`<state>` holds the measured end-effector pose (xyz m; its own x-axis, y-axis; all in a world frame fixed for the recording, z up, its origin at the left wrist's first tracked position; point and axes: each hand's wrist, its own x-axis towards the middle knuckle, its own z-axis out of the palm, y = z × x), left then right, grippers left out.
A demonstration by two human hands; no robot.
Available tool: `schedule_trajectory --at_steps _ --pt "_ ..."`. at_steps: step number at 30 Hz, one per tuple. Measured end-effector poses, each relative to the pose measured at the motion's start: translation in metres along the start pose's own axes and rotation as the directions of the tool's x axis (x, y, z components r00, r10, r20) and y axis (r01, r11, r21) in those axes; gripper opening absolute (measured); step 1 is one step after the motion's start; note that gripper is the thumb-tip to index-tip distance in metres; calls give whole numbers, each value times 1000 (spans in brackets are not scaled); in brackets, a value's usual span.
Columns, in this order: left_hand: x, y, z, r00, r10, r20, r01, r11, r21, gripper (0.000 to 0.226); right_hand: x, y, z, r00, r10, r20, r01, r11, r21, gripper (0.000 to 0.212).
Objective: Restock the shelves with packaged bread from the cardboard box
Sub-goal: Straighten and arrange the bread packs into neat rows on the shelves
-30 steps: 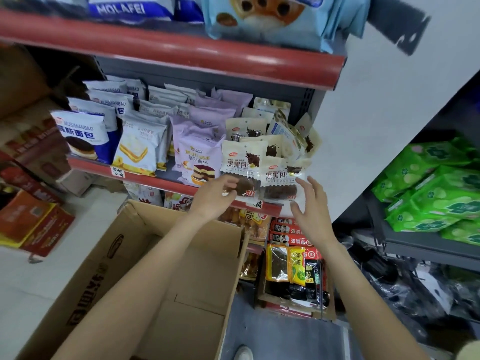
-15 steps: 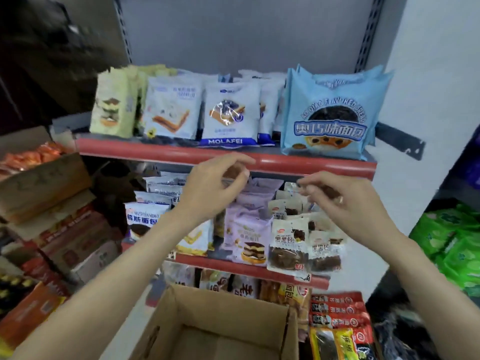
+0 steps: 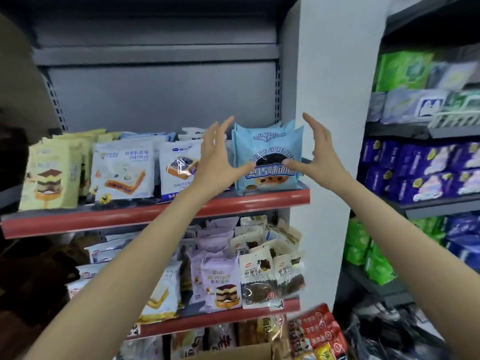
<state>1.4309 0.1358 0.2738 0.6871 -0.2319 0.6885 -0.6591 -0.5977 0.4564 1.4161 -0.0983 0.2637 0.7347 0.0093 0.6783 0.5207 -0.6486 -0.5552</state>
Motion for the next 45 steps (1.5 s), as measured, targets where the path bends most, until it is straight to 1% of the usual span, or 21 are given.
schedule_trajectory --at_steps 1,3,4,6,8,11,14,17,20,22,24,27,28,29,31,34,36,38,40,43,45 --pt "6 2 4 998 69 7 -69 982 176 100 5 4 -3 999 4 43 -5 1000 8 104" --pt "19 7 12 978 191 79 -206 858 470 107 17 15 -10 993 -13 116 11 1000 19 108" --pt "27 11 17 969 211 126 -246 790 562 110 24 22 -13 989 -30 146 26 999 28 107" --pt "43 19 28 959 194 205 -282 678 678 116 40 36 -22 980 -60 192 48 997 67 99" --pt "58 27 41 956 139 259 -289 613 735 121 58 51 -33 967 -81 240 54 992 115 86" --pt "74 31 62 947 12 320 -260 612 747 126 85 75 -45 946 -108 306 70 988 135 62" --pt "88 29 70 931 -94 352 -208 656 726 127 112 89 -45 919 -129 372 80 986 145 44" --pt "101 27 71 882 -194 430 -182 701 689 127 142 103 -38 900 -166 403 156 986 57 40" --pt "115 27 67 789 -314 527 -175 708 684 127 173 113 -33 872 -243 425 303 950 -80 40" --pt "124 29 64 737 -356 575 -197 701 686 127 190 111 -32 843 -279 460 364 925 -106 39" --pt "129 31 63 730 -349 587 -252 661 706 127 202 106 -31 810 -299 504 396 913 -94 37" --pt "131 25 65 787 -230 572 -377 555 742 125 217 101 -23 745 -324 584 484 864 -138 34" --pt "130 23 65 799 -191 571 -399 542 740 125 222 100 -21 732 -325 599 504 850 -155 32" --pt "129 21 65 806 -168 568 -401 551 732 122 228 100 -18 725 -321 609 514 841 -169 31" --pt "128 18 67 818 -148 556 -364 614 700 116 238 100 -16 711 -290 641 520 830 -202 30" --pt "128 18 72 818 -133 560 -304 725 617 107 250 102 -17 673 -218 707 579 750 -320 31" --pt "127 19 73 823 -154 547 -247 770 588 100 255 101 -16 659 -183 729 602 710 -366 32" --pt "126 19 72 829 -184 529 -191 795 575 93 258 96 -11 645 -182 742 613 704 -360 34" --pt "125 20 72 830 -183 527 -175 811 558 93 260 92 -2 612 -162 774 620 707 -342 36" --pt "128 21 75 824 -130 551 -244 797 552 91 267 91 15 562 -78 823 608 714 -347 40" --pt "131 21 74 821 -103 562 -269 798 539 86 271 90 24 546 -41 837 582 737 -344 39"
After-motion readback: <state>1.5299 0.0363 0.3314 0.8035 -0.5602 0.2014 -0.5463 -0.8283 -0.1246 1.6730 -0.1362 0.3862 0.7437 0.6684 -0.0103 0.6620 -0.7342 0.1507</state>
